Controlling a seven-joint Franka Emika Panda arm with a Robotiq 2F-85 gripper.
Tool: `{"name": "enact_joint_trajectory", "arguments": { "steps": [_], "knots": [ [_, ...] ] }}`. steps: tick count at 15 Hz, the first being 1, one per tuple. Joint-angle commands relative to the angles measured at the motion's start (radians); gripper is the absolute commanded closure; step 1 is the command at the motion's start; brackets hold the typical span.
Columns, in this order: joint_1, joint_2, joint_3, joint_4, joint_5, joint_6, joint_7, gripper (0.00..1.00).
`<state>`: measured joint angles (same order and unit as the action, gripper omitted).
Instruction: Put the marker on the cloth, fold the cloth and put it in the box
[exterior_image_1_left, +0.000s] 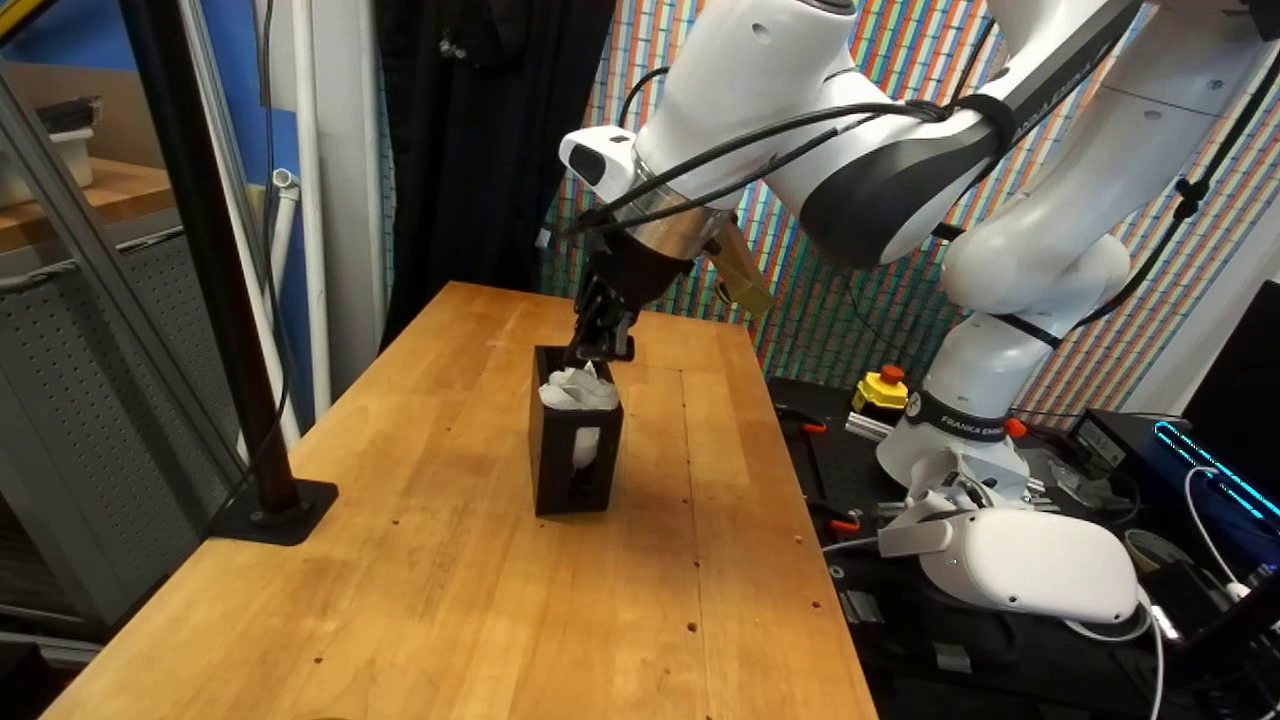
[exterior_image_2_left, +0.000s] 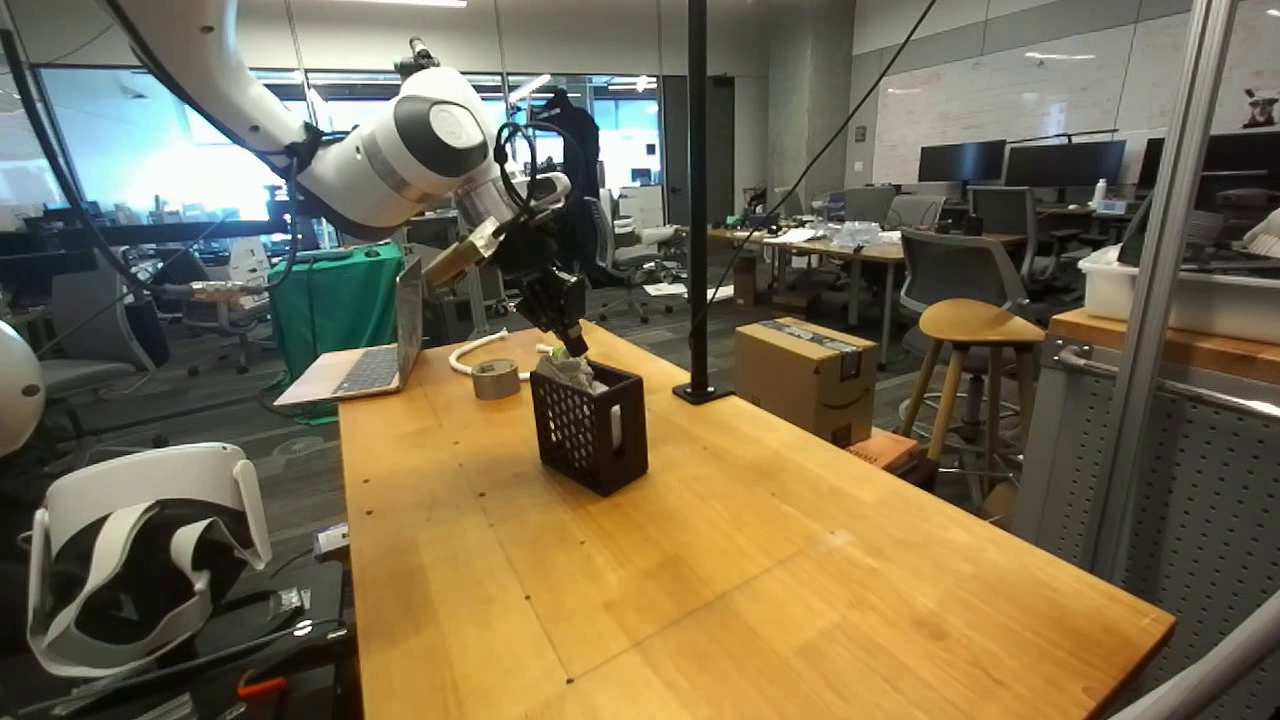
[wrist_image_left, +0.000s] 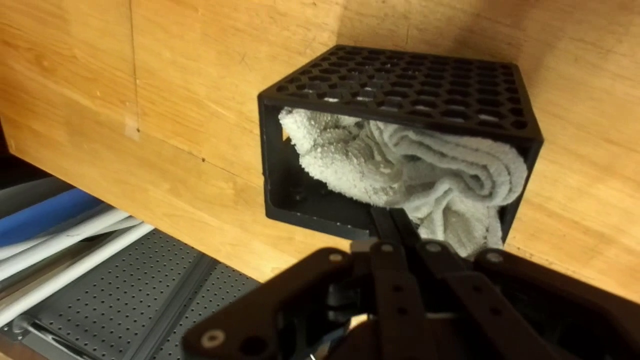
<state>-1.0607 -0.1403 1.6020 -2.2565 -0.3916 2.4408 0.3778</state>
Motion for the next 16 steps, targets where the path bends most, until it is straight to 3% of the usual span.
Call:
{"name": "enact_joint_trajectory", "arguments": {
  "steps": [1,8,16],
  "knots": [
    [0.071,0.034,-0.043,0.024,-0.016,-0.076,-0.055,0.93],
    [0.127,0.026,-0.057,0.014,-0.004,-0.063,-0.074,0.94],
    [0.066,0.038,-0.025,0.001,0.02,-0.123,-0.098,0.94]
  ]
}}
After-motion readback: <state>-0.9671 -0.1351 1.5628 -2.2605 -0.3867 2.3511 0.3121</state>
